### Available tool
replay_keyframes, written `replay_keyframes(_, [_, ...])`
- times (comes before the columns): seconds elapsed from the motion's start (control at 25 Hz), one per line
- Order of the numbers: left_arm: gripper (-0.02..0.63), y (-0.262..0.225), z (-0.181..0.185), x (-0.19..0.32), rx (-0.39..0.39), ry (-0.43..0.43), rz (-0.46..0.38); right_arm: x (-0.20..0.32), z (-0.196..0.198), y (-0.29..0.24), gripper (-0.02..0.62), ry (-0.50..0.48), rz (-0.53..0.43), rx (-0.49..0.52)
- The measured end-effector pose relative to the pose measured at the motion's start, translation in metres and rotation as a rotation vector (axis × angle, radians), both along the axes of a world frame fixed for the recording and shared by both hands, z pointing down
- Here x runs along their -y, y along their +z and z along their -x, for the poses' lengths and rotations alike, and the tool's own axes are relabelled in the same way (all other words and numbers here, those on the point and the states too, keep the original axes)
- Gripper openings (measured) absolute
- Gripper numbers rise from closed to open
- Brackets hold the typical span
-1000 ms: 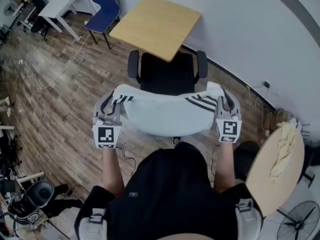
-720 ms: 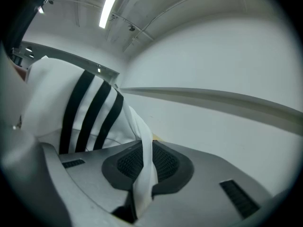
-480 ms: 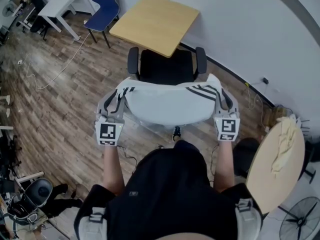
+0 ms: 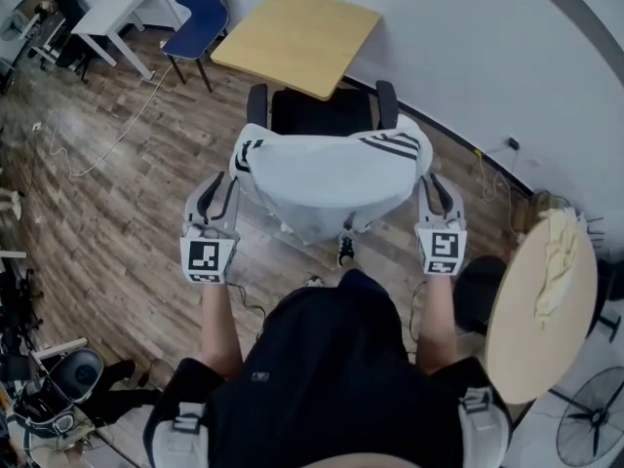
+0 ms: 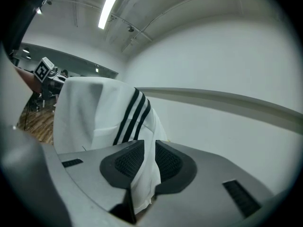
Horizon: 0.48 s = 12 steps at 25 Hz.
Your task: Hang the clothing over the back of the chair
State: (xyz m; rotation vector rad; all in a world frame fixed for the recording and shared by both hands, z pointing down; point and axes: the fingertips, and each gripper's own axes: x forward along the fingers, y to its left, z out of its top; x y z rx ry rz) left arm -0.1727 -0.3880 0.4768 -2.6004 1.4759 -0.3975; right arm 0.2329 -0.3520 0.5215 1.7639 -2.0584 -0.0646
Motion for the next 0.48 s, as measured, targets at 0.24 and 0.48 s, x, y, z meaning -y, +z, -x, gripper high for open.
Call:
replay_keyframes(0.24, [0.058, 0.007, 0.000, -0.035, 0.001, 0.036, 0.017, -0.046, 0.014, 0.009, 0.015, 0.000, 0.010, 0.004])
replay_keyframes(0.48, [0.003, 0.018, 0.003, -0.073, -0.039, 0.065, 0.026, -0.096, 0.040, 0.028, -0.004, -0.029, 0.059, 0.006])
